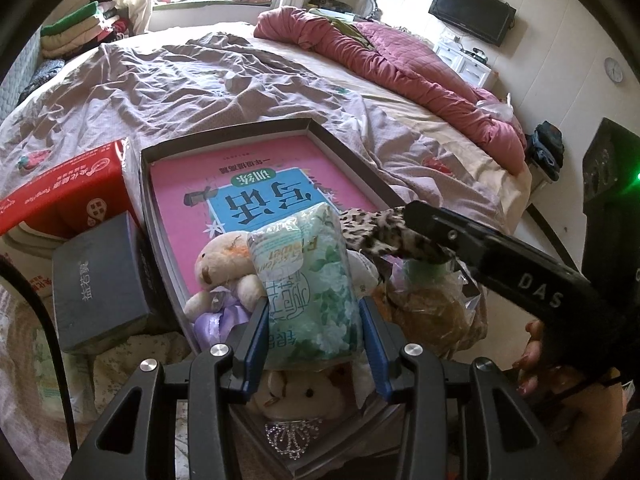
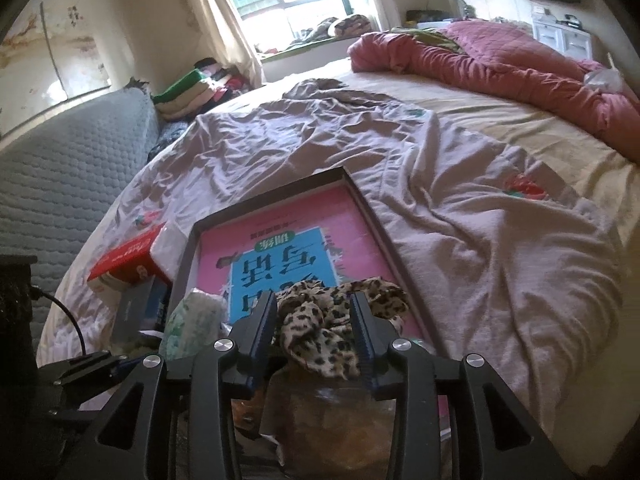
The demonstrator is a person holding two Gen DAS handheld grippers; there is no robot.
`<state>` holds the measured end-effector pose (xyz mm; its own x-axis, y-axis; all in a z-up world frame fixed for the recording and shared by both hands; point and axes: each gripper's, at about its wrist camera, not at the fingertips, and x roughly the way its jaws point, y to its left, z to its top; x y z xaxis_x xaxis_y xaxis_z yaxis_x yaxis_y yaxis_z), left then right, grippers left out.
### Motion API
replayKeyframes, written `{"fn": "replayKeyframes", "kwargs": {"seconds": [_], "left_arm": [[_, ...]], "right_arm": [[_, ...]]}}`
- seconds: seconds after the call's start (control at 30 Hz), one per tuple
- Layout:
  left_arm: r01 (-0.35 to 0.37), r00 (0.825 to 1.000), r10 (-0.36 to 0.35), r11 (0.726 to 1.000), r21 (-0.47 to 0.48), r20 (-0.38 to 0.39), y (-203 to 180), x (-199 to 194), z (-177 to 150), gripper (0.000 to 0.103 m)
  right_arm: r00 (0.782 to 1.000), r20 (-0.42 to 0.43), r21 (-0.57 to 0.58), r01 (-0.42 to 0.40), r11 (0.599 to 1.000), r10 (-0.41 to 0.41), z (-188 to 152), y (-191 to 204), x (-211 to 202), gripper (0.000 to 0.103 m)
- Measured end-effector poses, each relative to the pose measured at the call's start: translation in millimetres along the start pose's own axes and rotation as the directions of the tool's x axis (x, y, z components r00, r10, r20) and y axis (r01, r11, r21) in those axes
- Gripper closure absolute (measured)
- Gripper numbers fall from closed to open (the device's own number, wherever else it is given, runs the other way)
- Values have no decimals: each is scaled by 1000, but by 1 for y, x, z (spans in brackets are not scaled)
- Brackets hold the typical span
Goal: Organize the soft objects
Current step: 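Lower the tissue packet onto the tray and open the left tool while the right tool releases the scrunchie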
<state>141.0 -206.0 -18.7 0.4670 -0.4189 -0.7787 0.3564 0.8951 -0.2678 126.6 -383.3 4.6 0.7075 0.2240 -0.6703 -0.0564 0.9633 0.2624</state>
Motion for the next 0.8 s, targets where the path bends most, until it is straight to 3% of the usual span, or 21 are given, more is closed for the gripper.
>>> {"fn": "replayKeyframes", "kwargs": {"seconds": [0.37, 0.63, 0.8], "left_arm": [[-20, 1000, 20, 1000, 11, 8, -3, -3, 0, 58], [6, 1000, -5, 1000, -22, 17, 2, -5, 0, 56], [13, 999, -12, 999, -32, 38, 5, -11, 2, 48]], "right_arm": [[1000, -3, 5, 2, 1000, -2, -2, 1, -5, 57], [1000, 4, 27, 2, 1000, -2, -5, -3, -13, 57], [1000, 9, 27, 5, 1000, -5, -6, -3, -18, 57]]}}
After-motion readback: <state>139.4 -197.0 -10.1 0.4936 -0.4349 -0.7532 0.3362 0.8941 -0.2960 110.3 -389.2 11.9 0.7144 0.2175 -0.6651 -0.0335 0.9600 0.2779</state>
